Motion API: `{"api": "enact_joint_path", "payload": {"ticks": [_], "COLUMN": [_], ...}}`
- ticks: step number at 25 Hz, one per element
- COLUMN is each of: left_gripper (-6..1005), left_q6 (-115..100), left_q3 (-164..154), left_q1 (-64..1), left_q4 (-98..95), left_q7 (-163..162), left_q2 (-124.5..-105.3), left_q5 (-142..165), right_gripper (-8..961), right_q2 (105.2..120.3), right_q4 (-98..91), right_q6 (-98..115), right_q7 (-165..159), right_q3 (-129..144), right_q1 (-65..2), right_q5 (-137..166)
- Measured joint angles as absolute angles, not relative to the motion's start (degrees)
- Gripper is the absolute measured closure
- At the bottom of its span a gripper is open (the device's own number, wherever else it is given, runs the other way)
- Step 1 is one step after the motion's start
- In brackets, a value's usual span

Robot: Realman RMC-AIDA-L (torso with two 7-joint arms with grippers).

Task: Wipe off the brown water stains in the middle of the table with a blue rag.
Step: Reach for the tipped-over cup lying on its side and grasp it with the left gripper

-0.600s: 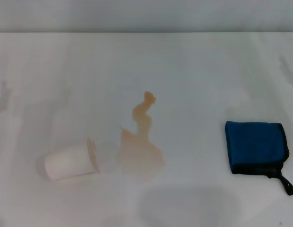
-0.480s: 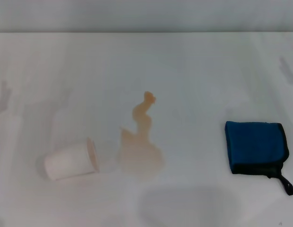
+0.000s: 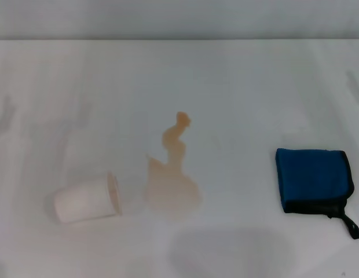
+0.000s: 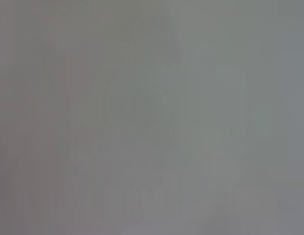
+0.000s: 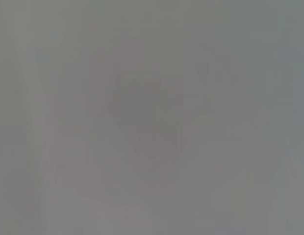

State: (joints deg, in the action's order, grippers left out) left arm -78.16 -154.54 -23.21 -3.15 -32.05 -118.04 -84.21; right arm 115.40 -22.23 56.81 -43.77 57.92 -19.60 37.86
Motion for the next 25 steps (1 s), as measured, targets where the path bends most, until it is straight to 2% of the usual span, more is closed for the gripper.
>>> {"api": "enact_joint_path", "payload": {"ticks": [2, 12, 13, 17, 25], "left_gripper": [126, 127, 127, 127, 127], "left_q6": [-76.54, -75.74, -76.4, -79.76, -89.08], "left_q3": [-155.09, -163.07, -163.16, -163.14, -163.08], "left_q1": [-25.24, -33.25, -35.4, -39.28, -47.95], "left_q4": [0.62, 19.02, 22.49, 27.49, 37.9], "left_q7": [-43.16, -74.6, -82.87, -92.21, -95.57], "left_q2": [-116.94, -113.98, -111.93, -109.2, -107.8], "left_q5": [-81.57, -69.37, -61.19, -47.24, -21.5], "right_gripper": [260, 259, 259, 259, 259], "right_q2": [115.4, 115.23, 115.21, 115.14, 115.06], "right_q4": [-22.23, -22.83, -22.85, -22.85, -22.82], "right_q6": [56.82, 56.87, 56.88, 56.87, 56.87], "right_q7": [-43.77, -43.77, -43.77, -43.77, -43.77], "right_q3": [57.92, 57.71, 57.54, 57.07, 57.03], "right_q1": [-19.63, -19.89, -19.83, -19.63, -19.6], "right_q5": [37.8, 37.72, 37.72, 37.7, 37.7]}}
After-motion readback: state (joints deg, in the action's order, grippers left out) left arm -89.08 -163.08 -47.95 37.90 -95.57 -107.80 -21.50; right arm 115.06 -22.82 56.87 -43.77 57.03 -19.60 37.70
